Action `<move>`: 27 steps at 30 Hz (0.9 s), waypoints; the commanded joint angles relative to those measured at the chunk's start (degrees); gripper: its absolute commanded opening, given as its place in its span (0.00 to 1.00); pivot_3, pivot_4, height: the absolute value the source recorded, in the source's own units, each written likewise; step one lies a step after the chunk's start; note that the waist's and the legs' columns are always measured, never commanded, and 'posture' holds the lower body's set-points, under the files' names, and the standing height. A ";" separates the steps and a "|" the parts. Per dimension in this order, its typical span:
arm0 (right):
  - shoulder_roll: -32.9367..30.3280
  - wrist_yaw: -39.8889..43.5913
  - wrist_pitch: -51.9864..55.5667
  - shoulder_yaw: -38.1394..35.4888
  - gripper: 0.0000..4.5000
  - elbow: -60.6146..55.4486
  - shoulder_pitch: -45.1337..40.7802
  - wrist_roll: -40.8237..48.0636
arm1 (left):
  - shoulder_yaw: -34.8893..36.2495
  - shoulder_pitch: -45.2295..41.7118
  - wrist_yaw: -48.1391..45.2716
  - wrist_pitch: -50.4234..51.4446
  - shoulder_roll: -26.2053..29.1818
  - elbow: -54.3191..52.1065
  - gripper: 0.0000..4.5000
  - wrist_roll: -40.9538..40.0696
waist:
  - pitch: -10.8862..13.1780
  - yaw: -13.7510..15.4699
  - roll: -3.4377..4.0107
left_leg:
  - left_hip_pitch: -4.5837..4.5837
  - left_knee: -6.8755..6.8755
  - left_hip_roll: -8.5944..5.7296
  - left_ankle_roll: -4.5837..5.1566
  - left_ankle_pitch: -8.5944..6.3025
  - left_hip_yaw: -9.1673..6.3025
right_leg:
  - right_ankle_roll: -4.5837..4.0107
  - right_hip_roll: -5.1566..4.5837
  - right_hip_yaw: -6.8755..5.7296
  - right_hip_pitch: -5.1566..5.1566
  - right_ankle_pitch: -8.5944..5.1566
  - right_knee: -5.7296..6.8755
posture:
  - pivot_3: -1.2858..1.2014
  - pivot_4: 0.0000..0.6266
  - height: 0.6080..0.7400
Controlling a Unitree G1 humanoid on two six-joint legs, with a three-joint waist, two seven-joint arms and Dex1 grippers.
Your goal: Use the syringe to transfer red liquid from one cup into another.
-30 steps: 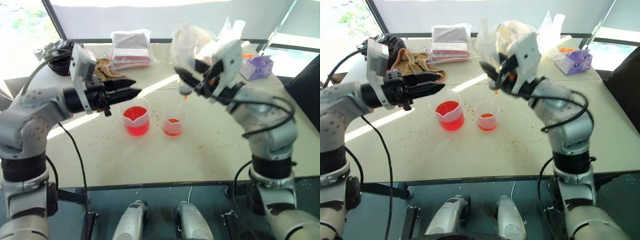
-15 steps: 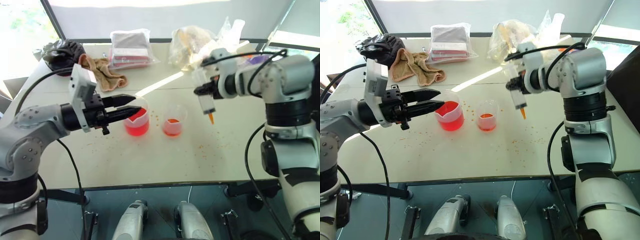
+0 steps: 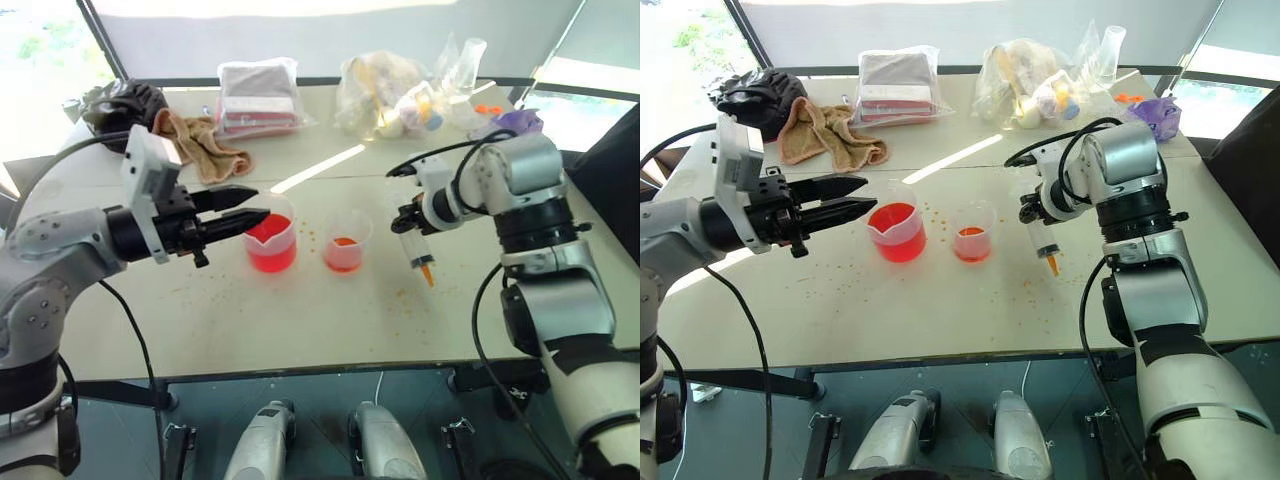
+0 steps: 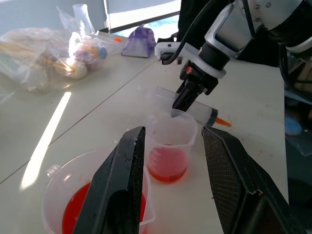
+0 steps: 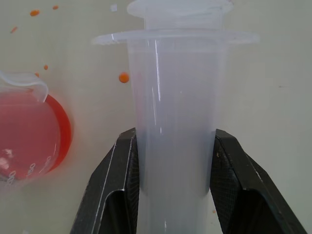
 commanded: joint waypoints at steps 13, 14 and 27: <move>-5.32 3.69 -3.06 1.87 0.98 -7.49 -0.22 -0.45 | 2.28 -0.08 2.32 0.21 1.98 -0.88 0.43 -4.96 | 0.01 0.05 0.01 | -0.01 0.00 -0.01 0.00 0.00 0.00 | 0.00 0.00 0.00 -0.01 0.00 0.00 | 0.52 0.24 0.97; -6.47 4.26 -4.33 1.86 0.98 -8.08 -0.52 -0.81 | 2.40 -0.31 2.12 0.23 2.39 -0.45 0.43 -5.02 | 0.01 0.06 0.01 | -0.01 0.00 -0.01 0.01 0.00 0.00 | 0.00 0.00 0.00 -0.01 0.00 0.00 | 0.52 0.24 0.97; -22.45 32.00 -26.39 0.12 0.98 -33.44 6.14 7.49 | 4.17 -0.84 -1.77 -0.67 9.43 3.66 0.43 -4.29 | 0.07 0.02 0.03 | -0.02 -0.02 0.04 0.06 -0.05 0.02 | 0.01 -0.02 -0.01 -0.01 -0.01 -0.08 | 0.52 0.24 0.97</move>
